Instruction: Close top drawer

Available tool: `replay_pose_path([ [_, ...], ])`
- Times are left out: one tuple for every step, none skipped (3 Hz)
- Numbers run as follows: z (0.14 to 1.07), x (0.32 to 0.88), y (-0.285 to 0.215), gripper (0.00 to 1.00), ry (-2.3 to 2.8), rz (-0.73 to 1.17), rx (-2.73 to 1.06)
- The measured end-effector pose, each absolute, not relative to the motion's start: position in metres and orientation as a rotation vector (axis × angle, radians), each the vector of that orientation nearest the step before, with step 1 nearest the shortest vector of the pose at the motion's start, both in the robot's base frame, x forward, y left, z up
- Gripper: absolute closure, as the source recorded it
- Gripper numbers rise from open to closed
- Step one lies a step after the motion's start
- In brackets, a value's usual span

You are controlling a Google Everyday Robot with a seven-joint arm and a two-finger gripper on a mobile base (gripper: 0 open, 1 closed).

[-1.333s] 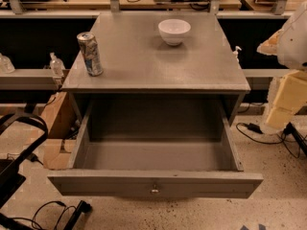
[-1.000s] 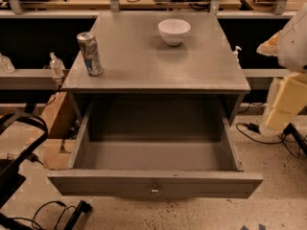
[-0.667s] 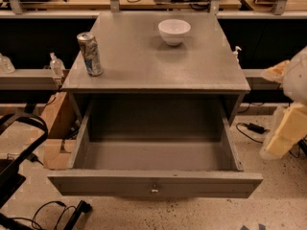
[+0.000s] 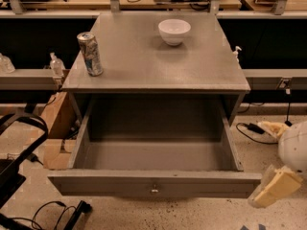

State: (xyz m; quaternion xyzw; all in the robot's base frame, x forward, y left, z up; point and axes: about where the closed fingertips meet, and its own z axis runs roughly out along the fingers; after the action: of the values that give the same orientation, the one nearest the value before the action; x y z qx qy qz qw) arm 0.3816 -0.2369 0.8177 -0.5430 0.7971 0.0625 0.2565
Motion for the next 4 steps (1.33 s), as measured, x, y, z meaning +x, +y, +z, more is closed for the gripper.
replay_pose_path([
  [0.775,0.345,-0.232,0.00,2.188,0.161,-1.467],
  [0.776,0.345,-0.232,0.00,2.187,0.160,-1.467],
  [0.762,0.353,-0.225,0.11,2.190,0.198,-1.484],
  [0.724,0.354,-0.210,0.35,2.207,0.281,-1.491],
])
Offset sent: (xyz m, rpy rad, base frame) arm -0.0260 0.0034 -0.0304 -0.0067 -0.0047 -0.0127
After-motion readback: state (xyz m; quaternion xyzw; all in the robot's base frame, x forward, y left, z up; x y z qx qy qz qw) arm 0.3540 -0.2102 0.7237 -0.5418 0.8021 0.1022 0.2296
